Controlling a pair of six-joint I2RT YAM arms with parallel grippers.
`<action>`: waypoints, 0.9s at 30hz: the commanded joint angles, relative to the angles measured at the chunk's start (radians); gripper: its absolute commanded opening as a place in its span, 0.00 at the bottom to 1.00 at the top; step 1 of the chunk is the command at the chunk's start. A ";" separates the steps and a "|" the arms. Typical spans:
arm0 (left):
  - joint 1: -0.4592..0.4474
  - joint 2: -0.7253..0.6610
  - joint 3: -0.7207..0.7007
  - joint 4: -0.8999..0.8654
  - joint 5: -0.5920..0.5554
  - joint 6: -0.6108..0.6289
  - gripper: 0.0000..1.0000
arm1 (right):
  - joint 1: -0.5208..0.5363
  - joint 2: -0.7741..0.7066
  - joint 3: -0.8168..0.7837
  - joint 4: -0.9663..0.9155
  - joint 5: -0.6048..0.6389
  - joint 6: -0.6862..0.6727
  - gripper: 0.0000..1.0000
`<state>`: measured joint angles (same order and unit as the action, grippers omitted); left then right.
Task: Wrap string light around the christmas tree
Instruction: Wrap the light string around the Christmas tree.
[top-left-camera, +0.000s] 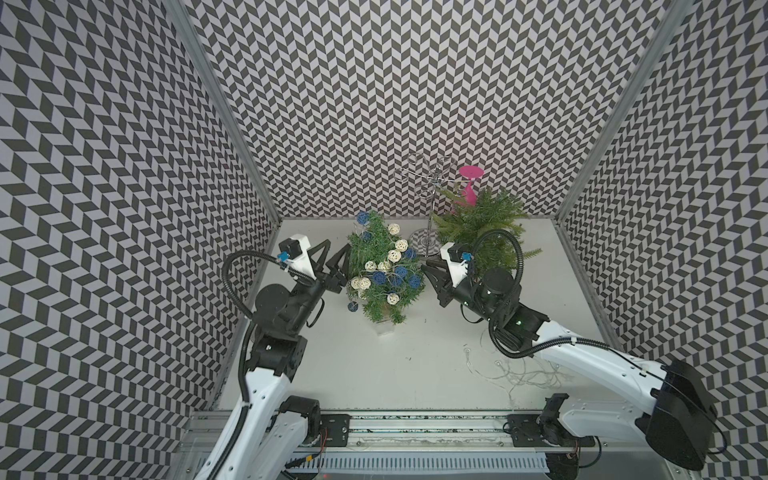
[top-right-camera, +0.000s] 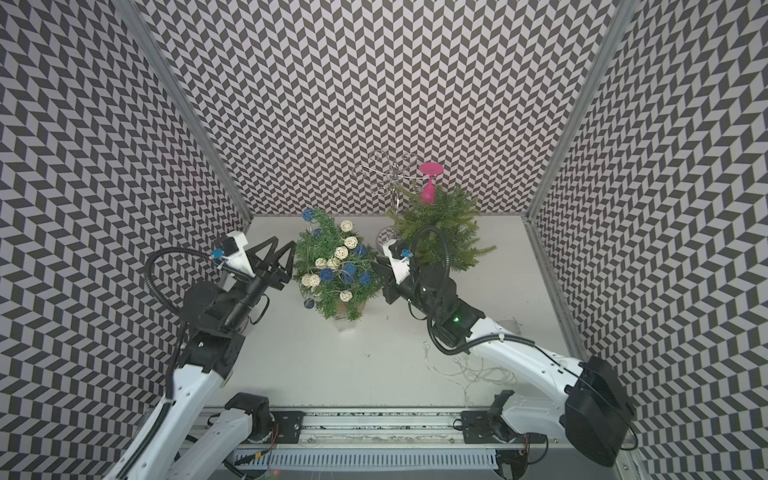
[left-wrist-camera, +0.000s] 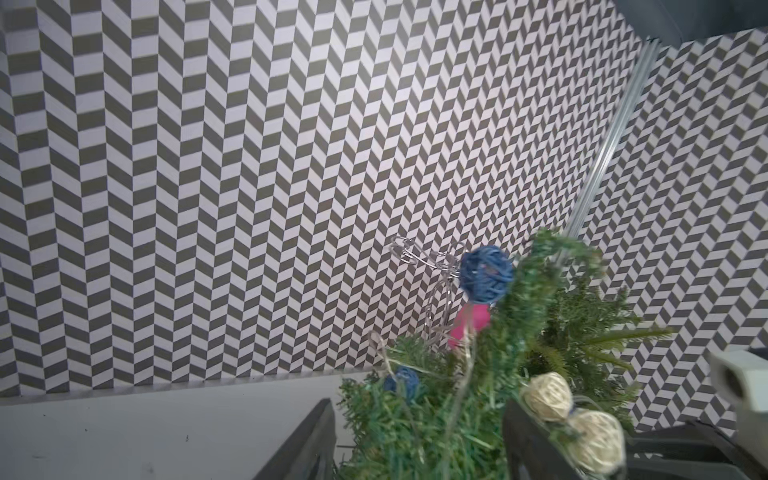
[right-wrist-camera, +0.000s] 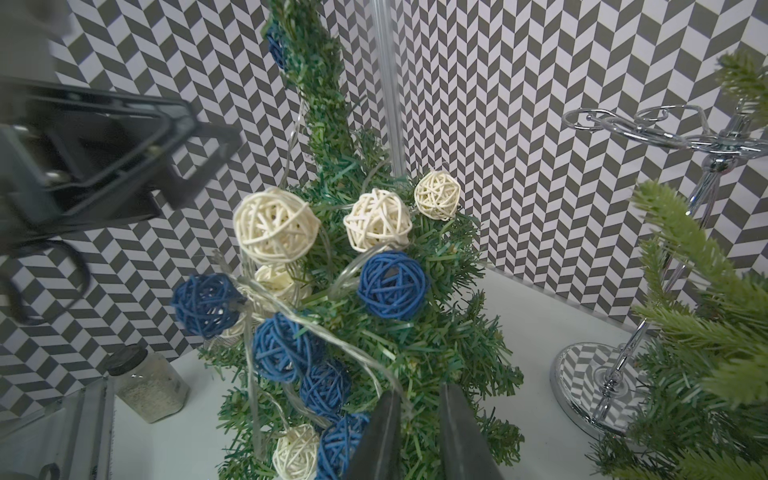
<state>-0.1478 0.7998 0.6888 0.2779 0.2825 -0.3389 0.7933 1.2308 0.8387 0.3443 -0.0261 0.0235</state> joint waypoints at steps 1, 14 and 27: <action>0.018 0.040 0.027 0.059 0.063 0.004 0.63 | -0.007 -0.050 -0.018 0.052 -0.008 0.002 0.21; 0.014 0.149 0.100 0.143 0.126 0.106 0.78 | -0.006 -0.103 -0.055 0.065 -0.039 0.005 0.26; -0.045 0.305 0.187 0.071 0.052 0.144 0.48 | -0.006 -0.058 -0.059 0.113 -0.150 0.022 0.27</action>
<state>-0.1959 1.0996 0.8700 0.3473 0.3679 -0.1818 0.7895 1.1564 0.7860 0.3714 -0.1074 0.0349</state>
